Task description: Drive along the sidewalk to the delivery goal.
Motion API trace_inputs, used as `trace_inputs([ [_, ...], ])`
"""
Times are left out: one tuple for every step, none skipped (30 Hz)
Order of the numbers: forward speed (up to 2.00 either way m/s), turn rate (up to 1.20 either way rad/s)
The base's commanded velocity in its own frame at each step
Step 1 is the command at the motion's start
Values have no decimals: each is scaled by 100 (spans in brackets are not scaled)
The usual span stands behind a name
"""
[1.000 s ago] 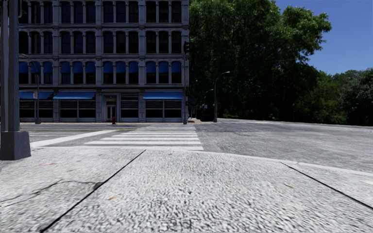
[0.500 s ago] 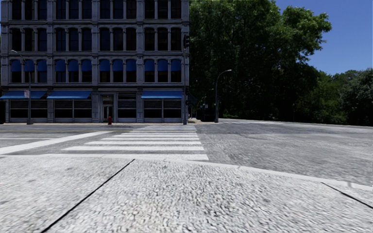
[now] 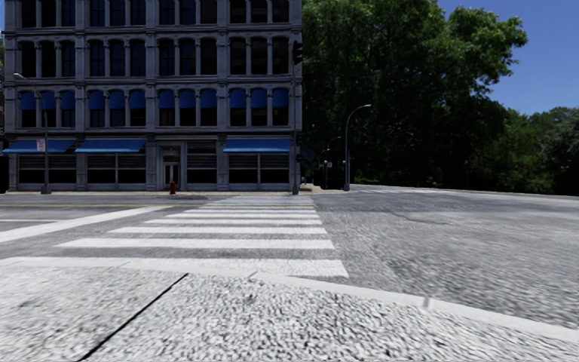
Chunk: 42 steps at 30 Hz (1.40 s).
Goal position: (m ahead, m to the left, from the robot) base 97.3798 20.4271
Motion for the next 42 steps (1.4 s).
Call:
trace_inputs([
  [200,20],
  [200,20],
  [200,21],
  [200,21],
  [200,21],
  [200,21],
  [200,21],
  [200,21],
  [200,21],
  [200,21],
  [200,21],
  [200,21],
  [200,21],
  [200,21],
  [200,21],
  [200,21],
  [200,21],
  [200,21],
  [200,21],
  [200,21],
  [200,21],
  [200,21],
  [200,23],
  [199,24],
  [192,25],
  [186,25],
  [183,25],
  [183,25],
  [179,25],
  [173,25],
  [167,25],
  [164,25],
  [164,25],
  [161,25],
  [158,25],
  [156,25],
  [156,25],
  [154,25],
  [153,25],
  [152,25],
  [152,25],
  [151,25],
])
